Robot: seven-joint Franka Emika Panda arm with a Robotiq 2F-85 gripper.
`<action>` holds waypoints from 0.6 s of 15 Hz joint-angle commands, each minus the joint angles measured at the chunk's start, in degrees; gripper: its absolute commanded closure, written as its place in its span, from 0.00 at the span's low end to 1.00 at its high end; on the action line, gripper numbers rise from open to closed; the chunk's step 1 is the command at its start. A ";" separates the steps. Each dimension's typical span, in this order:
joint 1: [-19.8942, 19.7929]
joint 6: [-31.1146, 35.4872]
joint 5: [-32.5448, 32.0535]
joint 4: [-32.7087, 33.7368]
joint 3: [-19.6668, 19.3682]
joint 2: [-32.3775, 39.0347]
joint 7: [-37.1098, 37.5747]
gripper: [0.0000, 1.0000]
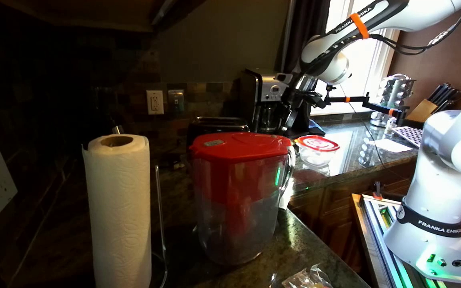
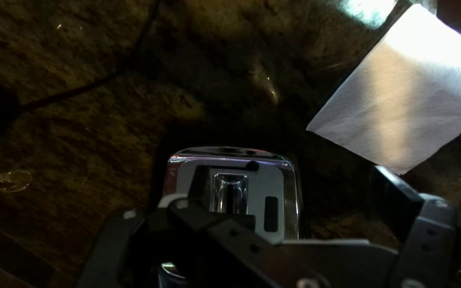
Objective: Push the toaster lever up
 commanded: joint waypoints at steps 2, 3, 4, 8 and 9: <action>-0.24 -1.93 -3.25 -1.70 -0.60 -3.40 3.06 0.00; -0.21 -1.91 -3.53 -1.80 -0.66 -3.63 3.30 0.00; -0.23 -1.88 -3.90 -1.92 -0.65 -3.86 3.59 0.00; 1.13 -0.06 -2.84 -0.51 -1.32 -1.94 2.74 0.00; 1.13 -0.06 -2.88 -0.56 -1.32 -2.00 2.76 0.00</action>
